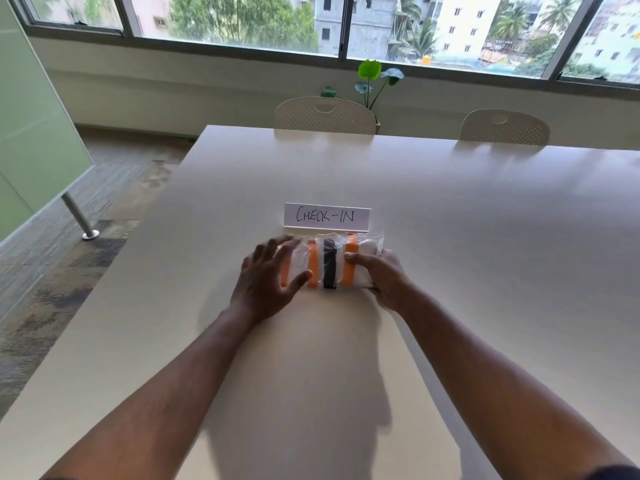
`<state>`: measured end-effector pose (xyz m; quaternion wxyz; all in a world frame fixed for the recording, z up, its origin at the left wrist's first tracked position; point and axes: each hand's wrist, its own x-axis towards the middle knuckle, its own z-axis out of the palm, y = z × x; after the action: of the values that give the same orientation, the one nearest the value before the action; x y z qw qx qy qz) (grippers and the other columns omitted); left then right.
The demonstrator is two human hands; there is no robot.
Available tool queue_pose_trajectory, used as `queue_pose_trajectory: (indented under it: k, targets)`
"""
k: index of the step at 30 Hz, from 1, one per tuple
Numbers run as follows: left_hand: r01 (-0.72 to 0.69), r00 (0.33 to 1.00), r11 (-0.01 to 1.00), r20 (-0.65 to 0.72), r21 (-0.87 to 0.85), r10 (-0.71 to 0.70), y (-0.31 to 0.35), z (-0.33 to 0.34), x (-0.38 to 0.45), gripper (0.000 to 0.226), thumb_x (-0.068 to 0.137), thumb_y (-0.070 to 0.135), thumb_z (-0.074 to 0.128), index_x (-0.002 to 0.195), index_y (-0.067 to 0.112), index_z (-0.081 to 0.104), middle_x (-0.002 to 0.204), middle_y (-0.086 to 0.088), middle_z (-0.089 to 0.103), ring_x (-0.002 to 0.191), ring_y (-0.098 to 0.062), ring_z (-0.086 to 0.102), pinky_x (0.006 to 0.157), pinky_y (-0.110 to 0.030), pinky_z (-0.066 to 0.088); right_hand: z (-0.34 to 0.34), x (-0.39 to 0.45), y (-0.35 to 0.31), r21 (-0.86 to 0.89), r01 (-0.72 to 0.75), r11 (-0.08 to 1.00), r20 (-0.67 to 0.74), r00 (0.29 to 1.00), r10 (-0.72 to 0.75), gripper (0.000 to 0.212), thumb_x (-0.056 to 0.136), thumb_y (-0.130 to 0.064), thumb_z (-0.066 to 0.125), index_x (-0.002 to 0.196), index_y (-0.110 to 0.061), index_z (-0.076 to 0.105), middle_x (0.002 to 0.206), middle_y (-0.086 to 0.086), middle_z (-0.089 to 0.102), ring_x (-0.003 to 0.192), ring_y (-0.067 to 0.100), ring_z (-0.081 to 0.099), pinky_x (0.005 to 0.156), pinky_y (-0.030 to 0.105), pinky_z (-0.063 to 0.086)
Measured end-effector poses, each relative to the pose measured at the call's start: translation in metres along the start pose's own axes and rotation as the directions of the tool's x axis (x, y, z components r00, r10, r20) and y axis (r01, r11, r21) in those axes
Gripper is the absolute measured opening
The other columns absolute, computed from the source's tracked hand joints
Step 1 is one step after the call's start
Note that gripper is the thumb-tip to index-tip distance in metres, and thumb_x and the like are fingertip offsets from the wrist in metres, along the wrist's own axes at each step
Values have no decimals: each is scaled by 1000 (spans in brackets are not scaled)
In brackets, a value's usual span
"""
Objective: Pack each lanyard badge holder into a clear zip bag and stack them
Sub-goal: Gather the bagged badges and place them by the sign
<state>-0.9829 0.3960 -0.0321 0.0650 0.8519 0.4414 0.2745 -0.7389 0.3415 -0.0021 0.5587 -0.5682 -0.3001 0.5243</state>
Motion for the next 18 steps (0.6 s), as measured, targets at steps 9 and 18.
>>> queue_pose_trajectory:
  k: [9, 18]
  targets:
    - [-64, 991, 997, 123, 42, 59, 4, 3, -3, 68, 87, 70, 42, 148, 40, 45, 158, 15, 41, 151, -16, 29, 121, -48, 26, -32, 15, -15, -874, -7, 486, -136, 963, -231, 60, 70, -70, 79, 75, -11, 68, 78, 6, 72, 75, 23, 65, 67, 36, 50]
    - [-84, 991, 996, 108, 17, 81, 6, 2, -5, 64, 91, 56, 57, 149, 40, 37, 163, 8, 32, 152, -19, 28, 125, -41, 21, -50, -9, 20, -931, 175, 321, -15, 859, -512, 80, 88, -68, 60, 152, -23, 44, 140, 9, 49, 130, 33, 45, 107, 44, 42]
